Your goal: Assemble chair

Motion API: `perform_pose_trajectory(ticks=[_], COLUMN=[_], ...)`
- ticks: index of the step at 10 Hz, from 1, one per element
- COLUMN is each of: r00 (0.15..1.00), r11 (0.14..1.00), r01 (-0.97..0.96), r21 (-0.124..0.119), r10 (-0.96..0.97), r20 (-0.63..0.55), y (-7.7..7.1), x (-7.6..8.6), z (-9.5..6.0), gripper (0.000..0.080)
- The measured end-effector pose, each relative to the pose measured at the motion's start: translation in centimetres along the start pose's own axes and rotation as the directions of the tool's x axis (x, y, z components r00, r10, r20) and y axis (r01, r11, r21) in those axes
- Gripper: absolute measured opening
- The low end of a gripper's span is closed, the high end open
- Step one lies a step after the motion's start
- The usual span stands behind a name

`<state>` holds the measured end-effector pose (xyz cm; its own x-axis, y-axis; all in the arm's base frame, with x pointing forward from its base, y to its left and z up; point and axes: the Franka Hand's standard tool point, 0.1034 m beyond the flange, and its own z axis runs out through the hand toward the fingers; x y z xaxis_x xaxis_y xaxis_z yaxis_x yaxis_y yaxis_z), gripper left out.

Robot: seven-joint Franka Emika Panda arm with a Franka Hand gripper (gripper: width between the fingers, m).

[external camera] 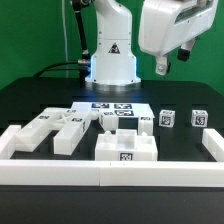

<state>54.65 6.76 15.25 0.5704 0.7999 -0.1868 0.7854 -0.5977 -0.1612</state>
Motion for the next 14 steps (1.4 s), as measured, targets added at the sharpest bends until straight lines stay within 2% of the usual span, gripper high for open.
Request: perform_pose_trajectory(ticks=[7,8,11,12,14], r00=[1.000,0.999,0.984,0.981,0.932], r11=[1.000,0.999,0.984,0.982,0.932], r01=[-0.027,-0.034,-0.176,-0.189,-0.361], r21=[0.002,-0.002,0.007,0.009,0.016], r10=[0.027,0.034,0.176,0.189,0.361], r20=[-0.001,-0.014,-0.040,-0.039,-0.036], y=[0.1,0.9,2.8,3.1,2.8], x=[-0.1,-0.3,-1.2,-1.5,-1.3], z=[0.2,0.7,1.9,2.0,2.0], gripper=[0.0650,0.0650,0.0650,0.0650,0.0650])
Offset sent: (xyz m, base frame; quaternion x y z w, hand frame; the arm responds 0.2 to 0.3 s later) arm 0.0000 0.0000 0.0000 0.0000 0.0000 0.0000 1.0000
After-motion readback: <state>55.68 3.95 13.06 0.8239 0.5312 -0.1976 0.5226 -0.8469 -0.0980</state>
